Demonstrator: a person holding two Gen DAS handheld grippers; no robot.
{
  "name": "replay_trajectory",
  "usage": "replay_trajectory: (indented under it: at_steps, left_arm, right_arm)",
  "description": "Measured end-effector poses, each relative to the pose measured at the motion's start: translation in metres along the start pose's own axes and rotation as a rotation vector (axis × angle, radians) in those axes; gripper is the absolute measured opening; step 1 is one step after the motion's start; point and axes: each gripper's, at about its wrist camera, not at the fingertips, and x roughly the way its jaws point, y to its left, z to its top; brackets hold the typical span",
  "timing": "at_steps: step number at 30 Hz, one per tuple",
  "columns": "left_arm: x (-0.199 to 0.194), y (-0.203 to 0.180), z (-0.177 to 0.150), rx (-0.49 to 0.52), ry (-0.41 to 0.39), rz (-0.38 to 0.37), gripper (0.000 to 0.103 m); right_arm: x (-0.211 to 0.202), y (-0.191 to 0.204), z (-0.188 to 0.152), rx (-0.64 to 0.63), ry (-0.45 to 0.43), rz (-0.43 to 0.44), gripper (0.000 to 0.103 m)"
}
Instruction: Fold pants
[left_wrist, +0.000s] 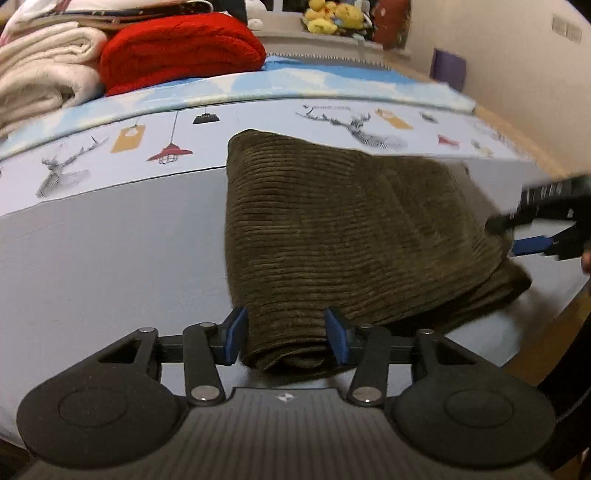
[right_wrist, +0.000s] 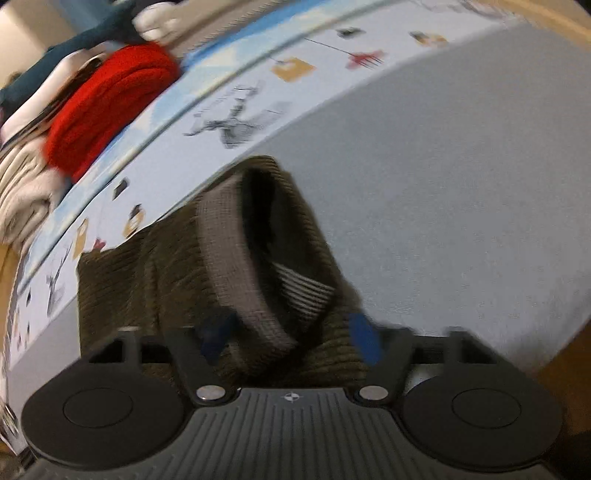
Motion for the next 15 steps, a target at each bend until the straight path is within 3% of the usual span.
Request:
replay_trajectory:
  at_steps: [4, 5, 7, 9, 10, 11, 13, 14, 15]
  left_arm:
    - [0.007, -0.003, -0.004, 0.101, 0.008, -0.007, 0.048]
    - [0.005, -0.001, -0.005, 0.114, 0.000, -0.022, 0.047]
    - [-0.005, 0.003, 0.000, 0.103, -0.024, -0.059, 0.033]
    - [-0.017, 0.008, 0.005, 0.071, -0.061, -0.101, 0.028]
    - [-0.017, 0.009, 0.006, 0.076, -0.068, -0.100, 0.029]
    - [-0.010, 0.009, 0.005, 0.091, -0.035, -0.082, 0.029]
    - [0.013, 0.012, -0.002, 0.083, 0.080, -0.053, 0.032]
    - [0.013, 0.013, -0.003, 0.076, 0.072, -0.056, 0.032]
    - [0.011, 0.014, -0.001, 0.076, 0.062, -0.061, 0.032]
  right_arm:
    - [-0.011, 0.026, -0.002, -0.191, -0.064, -0.027, 0.012]
    - [-0.020, 0.024, 0.004, -0.179, -0.088, -0.011, 0.011]
    - [-0.045, 0.030, 0.012, -0.196, -0.188, 0.012, 0.010]
    - [-0.064, 0.042, 0.008, -0.284, -0.269, -0.043, 0.009]
    - [-0.063, 0.044, 0.005, -0.295, -0.270, -0.090, 0.010]
    - [-0.052, 0.042, 0.003, -0.279, -0.217, -0.138, 0.010]
    - [-0.020, 0.031, -0.001, -0.216, -0.022, -0.152, 0.013]
    - [-0.011, 0.029, -0.006, -0.210, 0.004, -0.179, 0.017]
    - [-0.012, 0.032, -0.008, -0.222, -0.026, -0.200, 0.019]
